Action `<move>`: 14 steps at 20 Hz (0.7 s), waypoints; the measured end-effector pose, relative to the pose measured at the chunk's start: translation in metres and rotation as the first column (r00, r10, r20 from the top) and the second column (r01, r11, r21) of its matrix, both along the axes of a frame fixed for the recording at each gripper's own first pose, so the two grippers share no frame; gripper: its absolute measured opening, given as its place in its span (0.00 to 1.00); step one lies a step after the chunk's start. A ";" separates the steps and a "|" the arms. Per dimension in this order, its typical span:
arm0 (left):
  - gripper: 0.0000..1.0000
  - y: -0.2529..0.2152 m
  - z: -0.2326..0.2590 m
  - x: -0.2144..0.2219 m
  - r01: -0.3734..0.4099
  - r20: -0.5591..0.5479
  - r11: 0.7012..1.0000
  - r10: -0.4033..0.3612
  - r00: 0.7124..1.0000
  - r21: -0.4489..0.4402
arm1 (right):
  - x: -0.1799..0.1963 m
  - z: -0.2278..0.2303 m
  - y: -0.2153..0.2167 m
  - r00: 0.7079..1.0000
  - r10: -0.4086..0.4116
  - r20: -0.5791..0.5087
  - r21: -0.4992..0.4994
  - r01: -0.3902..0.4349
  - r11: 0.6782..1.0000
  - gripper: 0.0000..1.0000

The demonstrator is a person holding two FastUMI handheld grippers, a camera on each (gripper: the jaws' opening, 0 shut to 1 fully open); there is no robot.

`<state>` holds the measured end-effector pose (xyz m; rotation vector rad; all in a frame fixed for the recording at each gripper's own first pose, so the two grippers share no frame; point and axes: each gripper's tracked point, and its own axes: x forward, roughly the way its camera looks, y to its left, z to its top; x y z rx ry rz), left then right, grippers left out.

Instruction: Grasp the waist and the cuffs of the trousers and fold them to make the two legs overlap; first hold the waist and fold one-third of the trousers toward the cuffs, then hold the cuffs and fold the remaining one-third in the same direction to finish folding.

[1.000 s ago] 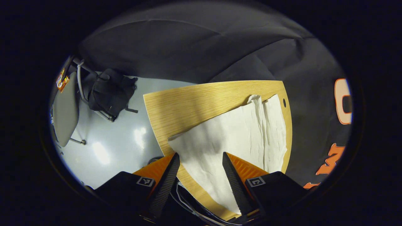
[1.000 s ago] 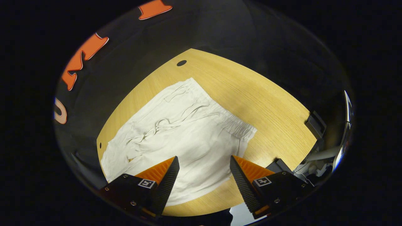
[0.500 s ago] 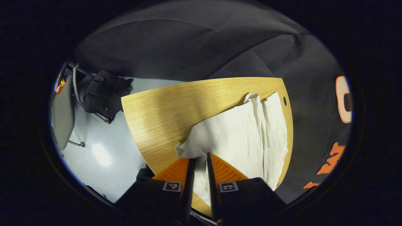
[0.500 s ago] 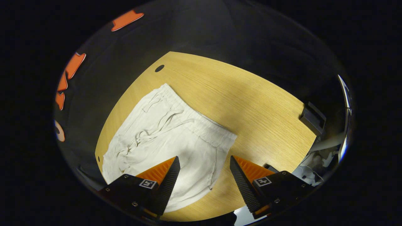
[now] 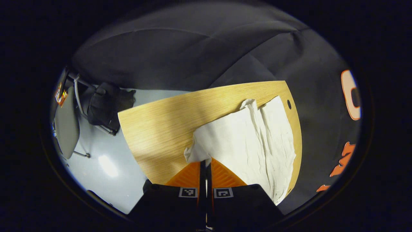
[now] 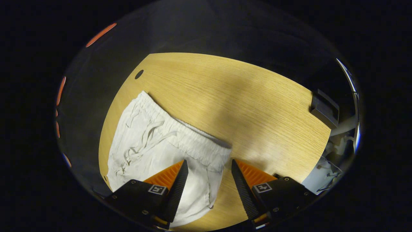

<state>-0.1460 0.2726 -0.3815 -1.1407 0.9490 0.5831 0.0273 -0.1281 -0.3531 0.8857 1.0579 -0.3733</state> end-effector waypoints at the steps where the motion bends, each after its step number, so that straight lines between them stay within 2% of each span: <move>1: 0.05 0.001 0.004 0.004 0.003 0.002 1.000 -0.003 1.000 0.010 | 0.003 -0.001 -0.001 1.000 -0.021 -0.004 0.007 0.021 1.000 0.81; 2: 0.05 0.001 0.007 0.007 0.008 0.004 1.000 -0.008 1.000 0.017 | 0.002 -0.003 -0.003 0.999 -0.030 -0.016 0.003 0.030 1.000 0.79; 4: 0.05 -0.001 0.013 0.011 0.023 0.003 0.999 -0.023 1.000 0.036 | -0.001 -0.008 -0.007 0.999 -0.020 -0.035 -0.024 0.019 1.000 0.58; 5: 0.05 -0.001 0.015 0.013 0.031 -0.001 0.998 -0.031 1.000 0.046 | 0.001 -0.010 -0.008 0.999 -0.026 -0.042 -0.019 0.025 1.000 0.37; 6: 0.05 -0.002 0.018 0.015 0.036 0.000 0.998 -0.037 0.999 0.056 | 0.005 -0.008 -0.009 0.998 -0.050 -0.037 -0.002 0.050 0.999 0.31; 7: 0.05 -0.001 0.022 0.016 0.037 0.000 0.997 -0.037 0.999 0.064 | 0.009 -0.005 -0.007 0.998 -0.057 -0.031 0.023 0.058 0.998 0.15; 10: 0.05 0.003 0.039 0.019 0.018 0.021 0.997 -0.020 1.000 0.080 | 0.007 0.001 -0.007 0.997 -0.076 -0.002 0.086 0.076 0.993 0.05; 14: 0.05 0.010 0.069 0.036 0.000 0.062 0.996 -0.006 0.998 0.094 | 0.011 0.023 -0.010 0.993 -0.122 0.005 0.184 0.119 0.976 0.04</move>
